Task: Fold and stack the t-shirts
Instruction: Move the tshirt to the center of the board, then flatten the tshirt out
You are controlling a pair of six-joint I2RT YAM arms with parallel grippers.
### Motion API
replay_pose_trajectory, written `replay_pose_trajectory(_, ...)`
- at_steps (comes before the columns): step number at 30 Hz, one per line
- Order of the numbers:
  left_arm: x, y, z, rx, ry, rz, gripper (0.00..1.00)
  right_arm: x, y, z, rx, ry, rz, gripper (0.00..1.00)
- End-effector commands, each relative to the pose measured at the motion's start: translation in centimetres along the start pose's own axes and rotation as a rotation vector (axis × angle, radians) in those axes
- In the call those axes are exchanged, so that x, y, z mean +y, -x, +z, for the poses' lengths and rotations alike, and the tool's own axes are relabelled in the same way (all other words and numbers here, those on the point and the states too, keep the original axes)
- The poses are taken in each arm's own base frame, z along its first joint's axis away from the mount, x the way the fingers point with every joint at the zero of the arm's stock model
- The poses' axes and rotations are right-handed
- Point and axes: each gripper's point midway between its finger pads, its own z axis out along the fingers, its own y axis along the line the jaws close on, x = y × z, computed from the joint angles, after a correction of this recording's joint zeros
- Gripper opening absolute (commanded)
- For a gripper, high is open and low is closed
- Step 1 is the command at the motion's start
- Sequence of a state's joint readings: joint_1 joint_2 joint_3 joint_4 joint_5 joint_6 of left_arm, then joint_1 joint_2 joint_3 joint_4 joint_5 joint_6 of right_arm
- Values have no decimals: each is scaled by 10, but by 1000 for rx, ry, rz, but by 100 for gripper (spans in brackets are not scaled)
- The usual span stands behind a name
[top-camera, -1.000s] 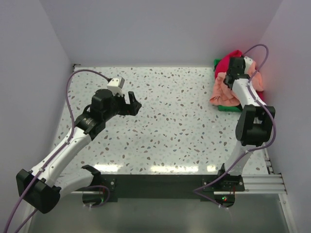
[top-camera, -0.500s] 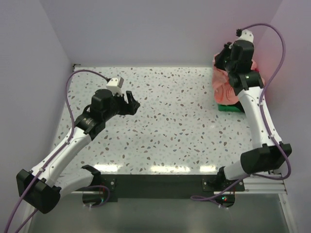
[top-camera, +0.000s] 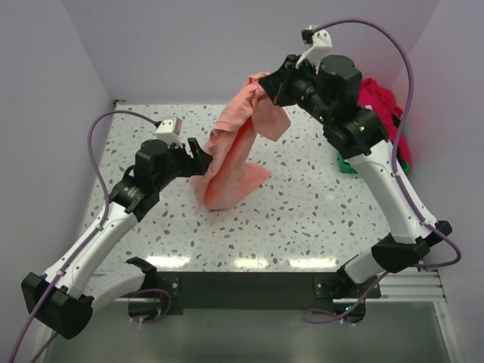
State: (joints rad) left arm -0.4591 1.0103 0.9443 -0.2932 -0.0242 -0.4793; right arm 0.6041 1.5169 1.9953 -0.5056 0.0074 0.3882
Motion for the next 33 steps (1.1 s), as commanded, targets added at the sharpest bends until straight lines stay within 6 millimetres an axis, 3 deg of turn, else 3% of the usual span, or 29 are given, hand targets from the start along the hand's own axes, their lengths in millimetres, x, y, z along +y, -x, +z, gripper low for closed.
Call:
replay_pose_trajectory(1,-3,29,-7,-106,5,-37,76,-29,15,5,-60,-127,-18,0)
replay_pose_trajectory(3,-1,27,-7,-104,13,-44,76,-53,-3,22,-8,-192,-26,0)
replay_pose_trajectory(5,1,25,-6,-101,24,-57,77,-90,-17,33,37,-257,14,0)
replay_pose_trajectory(6,3,22,-5,-94,34,-67,77,-110,-41,46,97,-284,36,0)
replay_pose_trajectory(9,9,12,0,-69,57,-82,77,-170,-62,58,130,-376,102,1)
replay_pose_trajectory(10,11,6,3,-54,67,-97,77,-203,-83,63,175,-441,117,13)
replay_pose_trajectory(11,13,2,4,-44,73,-105,77,-218,-96,65,204,-474,126,25)
replay_pose_trajectory(12,17,-4,6,-31,90,-125,77,-232,-112,63,252,-503,144,43)
replay_pose_trajectory(13,22,-15,9,-7,108,-134,77,-251,-127,62,293,-534,169,48)
replay_pose_trajectory(15,32,-28,11,13,152,-171,77,-260,-153,54,354,-551,198,62)
replay_pose_trajectory(17,46,-54,15,53,196,-199,76,-251,-146,42,306,-538,198,68)
replay_pose_trajectory(18,54,-73,16,81,223,-223,76,-254,-169,35,322,-537,213,72)
replay_pose_trajectory(19,58,-81,17,92,235,-234,75,-236,-163,28,287,-498,207,73)
replay_pose_trajectory(20,59,-86,19,90,228,-248,73,-228,-174,25,299,-481,203,74)
replay_pose_trajectory(21,62,-105,22,129,222,-260,72,-227,-199,19,338,-498,185,74)
replay_pose_trajectory(22,61,-111,24,142,211,-266,71,-204,-215,20,372,-467,147,74)
replay_pose_trajectory(25,62,-137,34,208,198,-279,66,-177,-266,13,479,-438,78,74)
replay_pose_trajectory(27,58,-153,42,247,183,-274,62,-175,-302,2,546,-440,89,72)
replay_pose_trajectory(28,56,-157,44,256,177,-270,61,-164,-312,4,551,-409,81,71)
replay_pose_trajectory(33,45,-177,60,296,151,-258,59,-163,-354,-9,608,-436,58,70)
